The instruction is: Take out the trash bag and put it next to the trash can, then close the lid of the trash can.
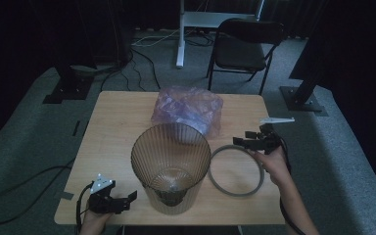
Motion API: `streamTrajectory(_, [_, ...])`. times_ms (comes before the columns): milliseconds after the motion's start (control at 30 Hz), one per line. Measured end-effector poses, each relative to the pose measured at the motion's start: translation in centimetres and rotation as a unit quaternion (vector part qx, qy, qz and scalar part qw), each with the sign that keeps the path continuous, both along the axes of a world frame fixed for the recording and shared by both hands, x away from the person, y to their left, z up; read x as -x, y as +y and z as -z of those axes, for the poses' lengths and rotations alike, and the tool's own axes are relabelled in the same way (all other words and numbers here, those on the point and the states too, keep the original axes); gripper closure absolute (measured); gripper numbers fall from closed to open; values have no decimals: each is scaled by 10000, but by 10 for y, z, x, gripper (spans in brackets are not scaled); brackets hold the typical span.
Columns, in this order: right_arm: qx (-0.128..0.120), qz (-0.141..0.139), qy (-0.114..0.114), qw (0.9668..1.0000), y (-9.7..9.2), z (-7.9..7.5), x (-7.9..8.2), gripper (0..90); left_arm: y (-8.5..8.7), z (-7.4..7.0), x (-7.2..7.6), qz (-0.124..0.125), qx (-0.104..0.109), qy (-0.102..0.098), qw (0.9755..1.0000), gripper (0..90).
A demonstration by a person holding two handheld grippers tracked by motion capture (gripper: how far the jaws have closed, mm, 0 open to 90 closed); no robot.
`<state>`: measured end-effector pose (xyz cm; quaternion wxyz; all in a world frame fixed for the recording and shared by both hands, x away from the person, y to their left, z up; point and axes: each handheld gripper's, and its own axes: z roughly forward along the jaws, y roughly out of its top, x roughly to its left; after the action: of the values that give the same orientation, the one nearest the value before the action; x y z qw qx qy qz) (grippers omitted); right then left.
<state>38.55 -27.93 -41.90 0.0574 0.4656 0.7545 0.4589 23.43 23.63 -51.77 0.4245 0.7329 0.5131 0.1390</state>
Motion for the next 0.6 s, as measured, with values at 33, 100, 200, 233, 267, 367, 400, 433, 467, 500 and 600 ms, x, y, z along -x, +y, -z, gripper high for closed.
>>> streamTrajectory(33, [3, 41, 26, 10000, -4, 4, 4, 220, 0, 0, 0, 8, 11, 7, 10000, 0])
streamTrajectory(100, [-18, 99, 82, 9999, -13, 13, 11, 232, 0, 0, 0, 2, 5, 17, 10000, 0])
streamTrajectory(200, [37, 227, 170, 9996, -25, 25, 20, 232, 1, -1, 0, 7, 33, 11, 10000, 0])
streamTrajectory(233, [55, 291, 206, 9993, -30, 28, 23, 232, 1, -1, 0, 1, 34, 11, 10000, 0])
streamTrajectory(267, [62, 338, 235, 9991, -34, 32, 25, 232, 1, -1, 0, -3, 34, 15, 10000, 0])
streamTrajectory(367, [147, 552, 344, 9978, -47, 42, 31, 231, 1, -1, 0, -12, 22, 15, 10000, 0])
streamTrajectory(400, [166, 614, 402, 9972, -52, 46, 32, 232, 1, 0, 0, -18, 24, 16, 10000, 0])
streamTrajectory(433, [176, 648, 454, 9967, -55, 50, 32, 236, 1, 0, 0, -22, 33, 19, 10000, 0])
streamTrajectory(467, [227, 688, 521, 9960, -58, 54, 33, 235, 1, 0, -1, -23, 24, 28, 10000, 0])
streamTrajectory(500, [317, 759, 560, 9950, -59, 57, 33, 234, 1, 0, -1, -24, 11, 30, 10000, 0])
streamTrajectory(600, [509, 935, 623, 9924, -63, 66, 33, 247, 1, 0, -1, -25, 22, 21, 10000, 0])
